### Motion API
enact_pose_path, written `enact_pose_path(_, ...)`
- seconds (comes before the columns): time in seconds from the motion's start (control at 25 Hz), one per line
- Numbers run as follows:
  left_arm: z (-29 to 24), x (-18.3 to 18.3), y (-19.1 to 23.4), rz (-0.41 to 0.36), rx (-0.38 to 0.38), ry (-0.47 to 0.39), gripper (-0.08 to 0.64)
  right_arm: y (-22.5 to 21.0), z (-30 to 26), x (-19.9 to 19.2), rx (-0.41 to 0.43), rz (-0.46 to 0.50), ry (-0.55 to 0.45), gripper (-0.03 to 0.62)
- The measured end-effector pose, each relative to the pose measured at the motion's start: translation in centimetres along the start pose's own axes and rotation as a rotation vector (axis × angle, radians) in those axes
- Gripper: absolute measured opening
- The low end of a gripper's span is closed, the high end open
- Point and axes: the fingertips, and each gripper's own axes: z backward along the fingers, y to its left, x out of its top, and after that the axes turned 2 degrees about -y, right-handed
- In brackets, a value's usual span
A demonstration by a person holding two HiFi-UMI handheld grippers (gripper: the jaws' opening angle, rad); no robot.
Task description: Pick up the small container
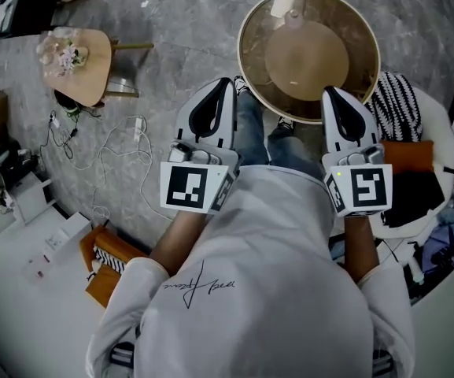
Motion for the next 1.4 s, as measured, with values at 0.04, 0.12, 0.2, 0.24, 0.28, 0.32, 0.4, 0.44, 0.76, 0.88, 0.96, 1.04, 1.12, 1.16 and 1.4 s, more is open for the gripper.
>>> enact_pose_path(0.04, -0.1, -0.2, 0.1, 0.003, 0.003, 0.003, 0.015, -0.2, -0.3, -0.2, -0.001, -0.002, 0.002, 0.015)
enact_pose_path(0.12, -0.4, -0.6, 0.6, 0.004, 0.012, 0.013, 0.015, -0.4, -0.9, -0.5, 0.001, -0.003, 0.004, 0.015)
enact_pose_path(0.2, -0.9, -1.0, 1.2, 0.003, 0.021, 0.027, 0.015, -0.5, -1.8, -0.8, 0.012, 0.010, 0.010, 0.015)
enact_pose_path(0.24, -1.2, -1.2, 1.5, 0.000, 0.019, 0.029, 0.015, -0.5, -2.2, -1.0, 0.017, 0.020, 0.015, 0.015)
enact_pose_path(0.28, -1.4, -1.4, 1.7, -0.002, 0.015, 0.028, 0.015, -0.6, -2.7, -1.2, 0.019, 0.026, 0.021, 0.015)
enact_pose_path(0.32, -1.5, -1.5, 2.1, -0.001, 0.013, 0.030, 0.015, -0.6, -3.1, -1.4, 0.018, 0.028, 0.026, 0.015)
enact_pose_path(0.4, -1.9, -1.9, 2.8, 0.008, 0.010, 0.036, 0.015, -0.8, -3.8, -1.7, 0.004, 0.028, 0.027, 0.015)
enact_pose_path(0.44, -2.0, -2.1, 3.1, 0.017, 0.010, 0.038, 0.015, -0.9, -4.1, -1.8, -0.009, 0.030, 0.025, 0.017)
enact_pose_path(0.76, -4.6, -2.9, 4.9, 0.040, -0.026, 0.054, 0.015, -1.7, -6.7, -3.8, -0.058, -0.003, 0.047, 0.015)
enact_pose_path(0.88, -5.4, -3.4, 5.2, 0.067, -0.055, 0.054, 0.015, -1.9, -7.6, -4.5, -0.078, -0.013, 0.057, 0.015)
enact_pose_path(0.96, -5.9, -4.0, 5.5, 0.077, -0.066, 0.060, 0.015, -2.1, -8.3, -5.0, -0.083, -0.020, 0.063, 0.017)
enact_pose_path(1.04, -6.6, -4.6, 5.6, 0.087, -0.081, 0.061, 0.015, -2.4, -9.0, -5.5, -0.085, -0.023, 0.064, 0.017)
enact_pose_path(1.12, -7.4, -5.2, 5.6, 0.093, -0.101, 0.065, 0.015, -2.7, -9.6, -5.8, -0.089, -0.023, 0.062, 0.015)
enact_pose_path(1.16, -7.7, -5.5, 5.7, 0.091, -0.109, 0.069, 0.015, -2.8, -9.8, -5.9, -0.093, -0.022, 0.060, 0.015)
enact_pose_path(1.4, -9.3, -7.3, 6.5, 0.080, -0.123, 0.086, 0.015, -3.3, -10.9, -7.0, -0.118, -0.025, 0.066, 0.015)
